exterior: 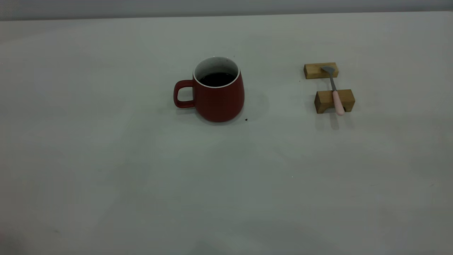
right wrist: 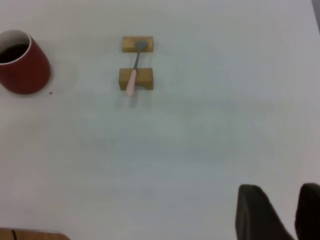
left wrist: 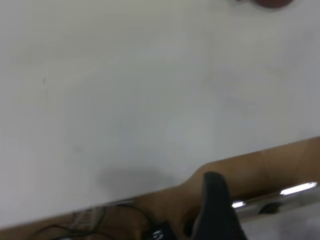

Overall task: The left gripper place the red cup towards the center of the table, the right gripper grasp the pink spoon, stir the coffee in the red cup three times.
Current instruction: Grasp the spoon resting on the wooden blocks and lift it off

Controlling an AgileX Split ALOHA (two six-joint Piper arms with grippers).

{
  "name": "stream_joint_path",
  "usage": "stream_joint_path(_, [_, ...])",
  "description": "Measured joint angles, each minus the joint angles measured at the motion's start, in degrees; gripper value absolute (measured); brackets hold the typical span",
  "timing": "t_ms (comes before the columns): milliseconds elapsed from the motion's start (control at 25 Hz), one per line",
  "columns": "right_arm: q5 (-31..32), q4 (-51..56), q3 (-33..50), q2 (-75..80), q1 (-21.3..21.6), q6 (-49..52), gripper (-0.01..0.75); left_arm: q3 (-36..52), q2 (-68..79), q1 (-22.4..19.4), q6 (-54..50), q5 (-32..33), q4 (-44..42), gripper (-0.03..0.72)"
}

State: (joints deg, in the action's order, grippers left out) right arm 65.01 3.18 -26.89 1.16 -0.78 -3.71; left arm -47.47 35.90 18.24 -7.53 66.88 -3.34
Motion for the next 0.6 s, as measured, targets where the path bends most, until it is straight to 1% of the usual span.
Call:
stream_joint_path(120, [0.00, 0.00, 0.00, 0.00, 0.00, 0.00, 0.237, 6.75, -10.02, -8.95, 2.28, 0.04, 1.40, 0.585])
stream_joint_path(200, [0.00, 0.00, 0.00, 0.00, 0.00, 0.00, 0.237, 10.11, -16.33, -13.93, 3.52, 0.04, 2.27, 0.585])
stream_joint_path(320, [0.00, 0.00, 0.00, 0.00, 0.00, 0.00, 0.237, 13.49, -23.85, -19.48, 5.31, -0.25, 3.66, 0.585])
stream_joint_path(400, [0.00, 0.00, 0.00, 0.00, 0.00, 0.00, 0.237, 14.85, -28.10, -21.39, 7.53, -0.26, 3.90, 0.585])
stream_joint_path(600, [0.00, 0.00, 0.00, 0.00, 0.00, 0.00, 0.237, 17.14, -34.13, -21.74, 8.73, -0.50, 4.09, 0.585])
